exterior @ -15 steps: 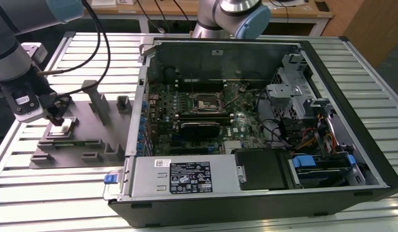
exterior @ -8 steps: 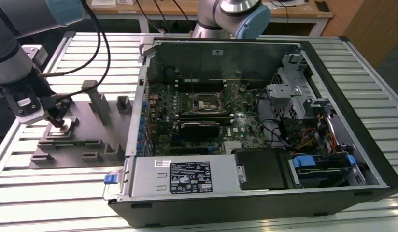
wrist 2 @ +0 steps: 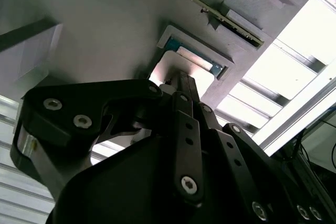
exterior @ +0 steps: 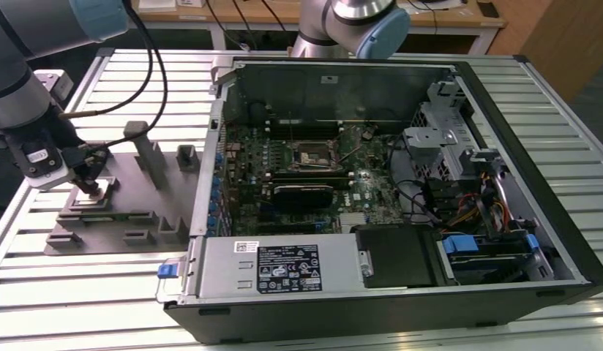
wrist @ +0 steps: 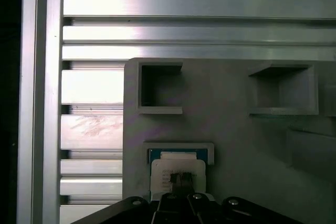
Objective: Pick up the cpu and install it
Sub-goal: 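Pick up the cpu and move it towards the insertion slot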
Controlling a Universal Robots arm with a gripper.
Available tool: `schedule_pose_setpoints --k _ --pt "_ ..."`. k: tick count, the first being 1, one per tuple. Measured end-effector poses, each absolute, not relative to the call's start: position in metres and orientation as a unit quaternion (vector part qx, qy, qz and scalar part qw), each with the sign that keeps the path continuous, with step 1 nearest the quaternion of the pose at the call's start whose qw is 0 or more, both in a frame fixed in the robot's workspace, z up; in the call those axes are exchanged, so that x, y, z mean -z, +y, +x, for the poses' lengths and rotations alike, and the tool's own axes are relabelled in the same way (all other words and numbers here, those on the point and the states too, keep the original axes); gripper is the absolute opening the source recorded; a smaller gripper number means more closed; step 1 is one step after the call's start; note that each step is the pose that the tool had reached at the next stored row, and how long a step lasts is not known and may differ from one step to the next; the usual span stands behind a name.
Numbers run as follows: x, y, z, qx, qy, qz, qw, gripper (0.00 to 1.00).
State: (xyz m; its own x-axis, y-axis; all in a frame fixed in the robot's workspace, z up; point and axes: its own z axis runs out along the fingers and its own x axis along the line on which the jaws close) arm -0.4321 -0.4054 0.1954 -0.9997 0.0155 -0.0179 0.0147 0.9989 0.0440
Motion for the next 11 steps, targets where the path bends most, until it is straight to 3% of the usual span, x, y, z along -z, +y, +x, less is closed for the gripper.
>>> schedule_pose_setpoints --k 5,8,9,11 --pt "-0.1953 -0.4054 -0.4322 -0.022 1.000 0.008 0.009 0.16" --pt "-0.1953 -0.4054 -0.4323 -0.022 1.000 0.008 0.009 0.35" --pt "-0.1953 -0.4054 -0.4324 -0.022 1.000 0.008 0.009 0.35" --pt "-0.1953 -0.4054 -0.4324 -0.022 1.000 0.008 0.009 0.47"
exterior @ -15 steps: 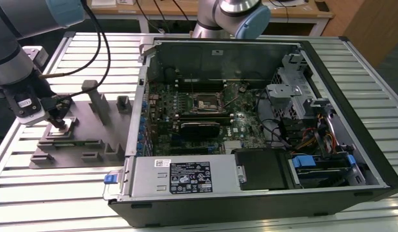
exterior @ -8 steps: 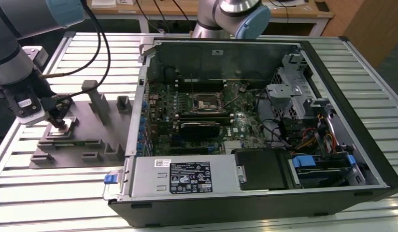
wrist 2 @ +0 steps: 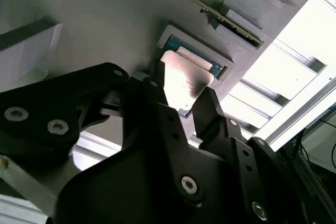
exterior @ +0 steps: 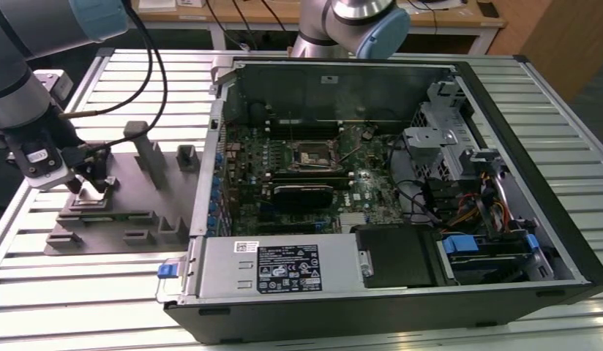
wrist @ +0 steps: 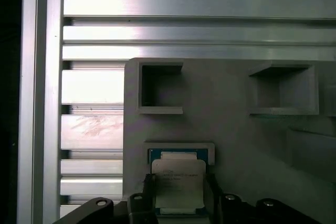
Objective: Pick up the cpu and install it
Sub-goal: 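Pick up the cpu and move it towards the insertion slot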
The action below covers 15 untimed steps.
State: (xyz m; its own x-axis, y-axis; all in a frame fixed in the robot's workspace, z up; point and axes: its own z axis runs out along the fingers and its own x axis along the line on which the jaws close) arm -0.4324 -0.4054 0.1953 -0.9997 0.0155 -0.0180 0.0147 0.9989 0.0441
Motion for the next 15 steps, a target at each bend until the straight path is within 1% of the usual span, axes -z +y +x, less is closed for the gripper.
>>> schedule_pose_setpoints --k 1,2,3,4,15 --pt "-0.1953 -0.4055 -0.4324 -0.022 1.000 0.008 0.009 0.47" --pt "-0.1953 -0.4055 -0.4324 -0.022 1.000 0.008 0.009 0.53" --pt "-0.1953 -0.4054 -0.4325 -0.022 1.000 0.008 0.009 0.53" --pt "-0.1953 -0.4054 -0.4325 -0.022 1.000 0.008 0.009 0.59" --pt "-0.1908 -0.4054 -0.4334 -0.022 1.000 0.007 0.009 0.59"
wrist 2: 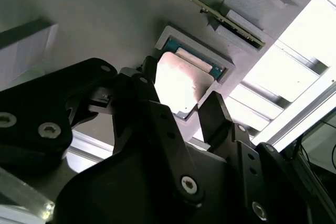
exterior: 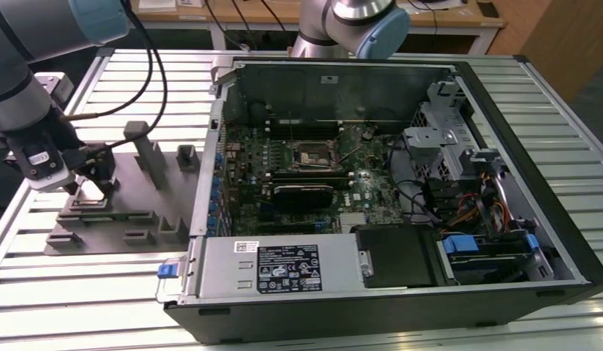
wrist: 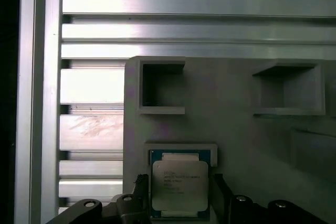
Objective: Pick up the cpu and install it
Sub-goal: 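Pick up the cpu and move it towards the insertion slot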
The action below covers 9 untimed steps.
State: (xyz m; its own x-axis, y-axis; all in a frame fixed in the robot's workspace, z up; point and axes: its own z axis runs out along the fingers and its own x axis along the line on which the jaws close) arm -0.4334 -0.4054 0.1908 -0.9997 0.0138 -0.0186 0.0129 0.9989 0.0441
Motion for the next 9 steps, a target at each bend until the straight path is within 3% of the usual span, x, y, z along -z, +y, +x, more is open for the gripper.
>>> schedule_pose_setpoints --k 9 --pt "-0.1859 -0.4051 -0.4337 -0.022 1.000 0.006 0.010 0.59"
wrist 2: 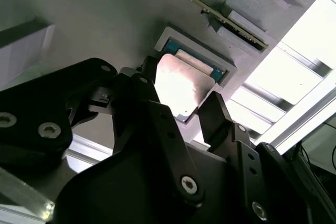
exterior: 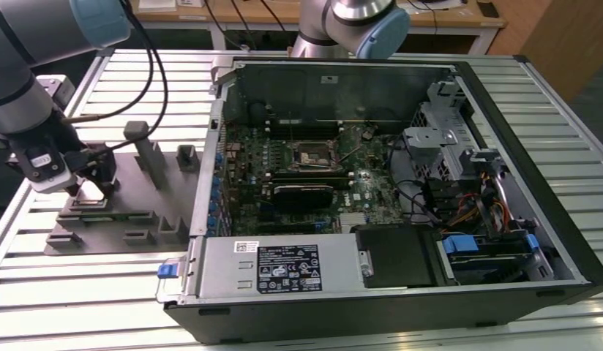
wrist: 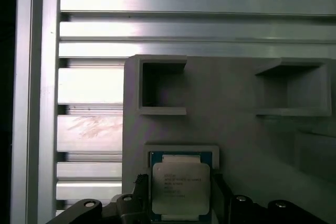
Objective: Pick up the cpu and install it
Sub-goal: 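Pick up the cpu and move it towards the insertion slot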
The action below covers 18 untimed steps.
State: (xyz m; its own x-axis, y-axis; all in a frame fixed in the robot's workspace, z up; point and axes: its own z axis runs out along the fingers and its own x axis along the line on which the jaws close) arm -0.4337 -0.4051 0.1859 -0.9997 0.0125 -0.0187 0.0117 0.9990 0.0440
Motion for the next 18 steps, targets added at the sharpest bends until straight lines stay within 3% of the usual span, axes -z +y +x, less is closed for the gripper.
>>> schedule_pose_setpoints --k 18 --pt "-0.1822 -0.4013 -0.4336 -0.022 1.000 -0.010 0.009 0.59"
